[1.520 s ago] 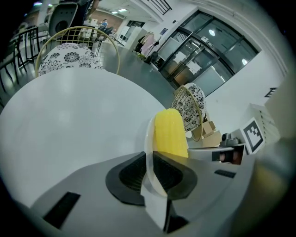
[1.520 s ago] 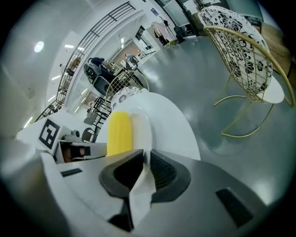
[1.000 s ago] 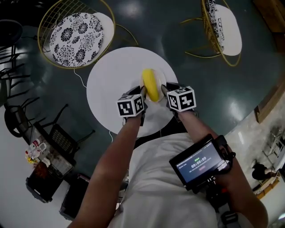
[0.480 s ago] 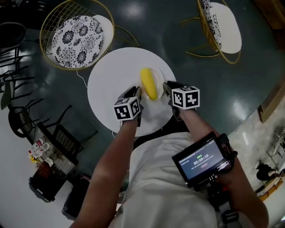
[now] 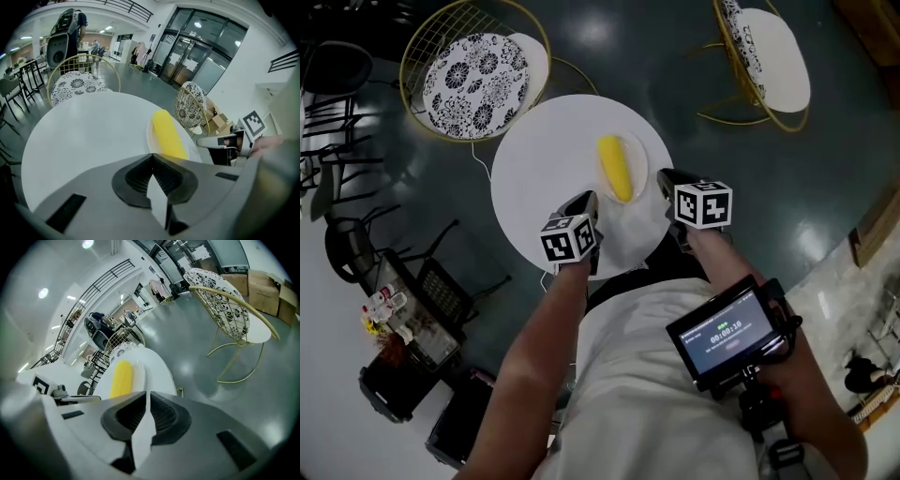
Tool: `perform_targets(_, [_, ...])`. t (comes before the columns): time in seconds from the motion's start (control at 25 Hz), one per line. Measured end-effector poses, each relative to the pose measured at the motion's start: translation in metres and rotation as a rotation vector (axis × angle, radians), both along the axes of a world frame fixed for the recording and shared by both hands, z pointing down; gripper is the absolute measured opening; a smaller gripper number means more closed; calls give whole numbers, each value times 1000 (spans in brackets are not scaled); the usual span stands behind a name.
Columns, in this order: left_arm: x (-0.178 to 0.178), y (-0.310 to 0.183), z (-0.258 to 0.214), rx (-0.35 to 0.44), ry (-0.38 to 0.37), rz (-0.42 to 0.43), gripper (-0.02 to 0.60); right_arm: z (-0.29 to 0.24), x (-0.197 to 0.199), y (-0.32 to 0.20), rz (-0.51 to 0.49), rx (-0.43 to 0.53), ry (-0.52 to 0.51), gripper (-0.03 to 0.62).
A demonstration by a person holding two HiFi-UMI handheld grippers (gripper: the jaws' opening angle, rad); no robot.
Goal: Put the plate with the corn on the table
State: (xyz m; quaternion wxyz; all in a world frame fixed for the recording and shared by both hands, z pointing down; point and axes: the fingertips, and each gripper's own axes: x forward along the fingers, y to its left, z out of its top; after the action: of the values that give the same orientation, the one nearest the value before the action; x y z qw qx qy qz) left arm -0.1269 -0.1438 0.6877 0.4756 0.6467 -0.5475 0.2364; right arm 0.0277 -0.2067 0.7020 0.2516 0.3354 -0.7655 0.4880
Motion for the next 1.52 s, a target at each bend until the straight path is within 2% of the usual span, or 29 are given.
perform_targets(0.08, [-5, 2, 2, 6, 8, -16, 8, 1, -4, -2, -6, 10, 4, 8])
perform_targets(0.36, [16, 40, -34, 79, 42, -46, 8, -36, 19, 32, -25, 62, -15, 8])
perform_targets(0.68, [19, 99, -58, 112, 98, -51, 8, -69, 17, 78, -41, 101, -53, 8])
perform_targets(0.92, [19, 134, -83, 166, 102, -13, 8, -99, 11, 111, -64, 144, -84, 8])
perform_targets(1.52, [1, 148, -145, 352, 107, 56, 8, -157, -10, 134, -106, 266, -111, 8])
